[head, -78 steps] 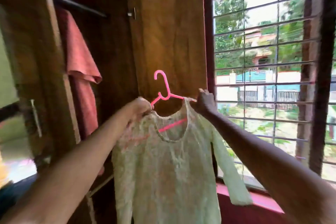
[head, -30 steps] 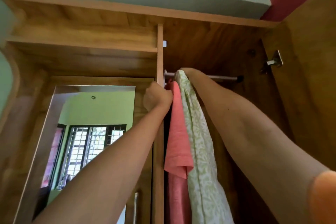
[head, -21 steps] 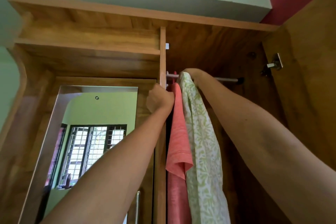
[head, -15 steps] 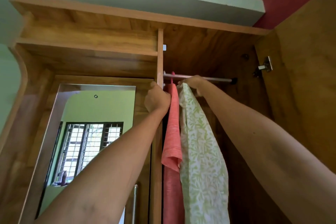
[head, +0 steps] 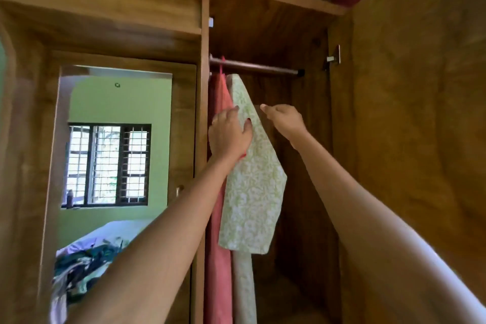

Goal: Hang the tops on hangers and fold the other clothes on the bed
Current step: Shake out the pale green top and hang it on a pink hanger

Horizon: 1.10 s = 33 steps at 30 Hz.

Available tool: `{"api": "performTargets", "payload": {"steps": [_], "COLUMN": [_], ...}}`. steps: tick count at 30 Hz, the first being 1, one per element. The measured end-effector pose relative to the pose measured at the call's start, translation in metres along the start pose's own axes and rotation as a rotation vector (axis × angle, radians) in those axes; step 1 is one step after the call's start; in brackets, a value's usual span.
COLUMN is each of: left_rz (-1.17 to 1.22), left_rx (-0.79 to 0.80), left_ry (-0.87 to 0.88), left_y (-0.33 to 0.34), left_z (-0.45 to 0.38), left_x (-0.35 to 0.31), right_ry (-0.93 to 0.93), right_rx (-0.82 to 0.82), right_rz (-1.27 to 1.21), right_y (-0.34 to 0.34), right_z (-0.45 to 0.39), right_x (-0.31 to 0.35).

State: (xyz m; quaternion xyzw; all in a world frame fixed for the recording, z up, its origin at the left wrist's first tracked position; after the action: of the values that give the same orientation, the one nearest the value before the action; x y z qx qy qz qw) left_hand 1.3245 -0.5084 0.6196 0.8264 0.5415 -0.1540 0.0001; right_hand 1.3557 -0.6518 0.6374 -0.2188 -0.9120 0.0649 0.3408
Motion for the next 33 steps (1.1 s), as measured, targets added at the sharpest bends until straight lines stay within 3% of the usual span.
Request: {"api": "performTargets", "payload": {"steps": [6, 11, 13, 18, 25, 29, 33], "left_rz": [0.637, 0.882, 0.916, 1.032, 1.31, 1.391, 1.441], "left_rx": [0.211, 0.353, 0.477, 0.835, 1.206, 1.475, 1.636], "left_ry": [-0.331, -0.525, -0.59, -0.61, -0.58, -0.454, -0.313], "left_y": [0.012, 0.019, 0.029, 0.055, 0.025, -0.035, -0.108], "left_z": [0.128, 0.232, 0.272, 0.356, 0.458, 0.508, 0.55], "left_x": [-0.015, -0.024, -0.034, -0.068, -0.116, -0.152, -0.195], "right_ry": [0.174, 0.341, 0.431, 0.542, 0.779, 0.896, 0.96], "right_rx": [0.006, -0.116, -0.152, -0.26, -0.602, -0.767, -0.985], "right_rz": [-0.061, -0.071, -0.056, 0.032, 0.28, 0.375, 0.459], "right_y": [-0.035, -0.07, -0.078, -0.102, -0.16, -0.178, -0.2], "right_z": [0.132, 0.248, 0.285, 0.359, 0.523, 0.622, 0.721], "right_x": [-0.065, -0.128, -0.145, -0.157, -0.13, -0.066, 0.015]}}
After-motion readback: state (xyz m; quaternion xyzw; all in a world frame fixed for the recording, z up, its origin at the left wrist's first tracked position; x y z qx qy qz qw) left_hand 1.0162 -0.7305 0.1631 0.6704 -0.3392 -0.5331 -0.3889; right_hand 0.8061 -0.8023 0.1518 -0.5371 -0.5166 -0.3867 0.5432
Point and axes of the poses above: each hand's wrist, its own z-axis away from the middle knuckle, its own y-axis out of the palm, x = y × z, the point moved 7 cm from there along -z, towards the middle knuckle, and after that the axes turned 3 degrees about -x, right-handed, at the moved point
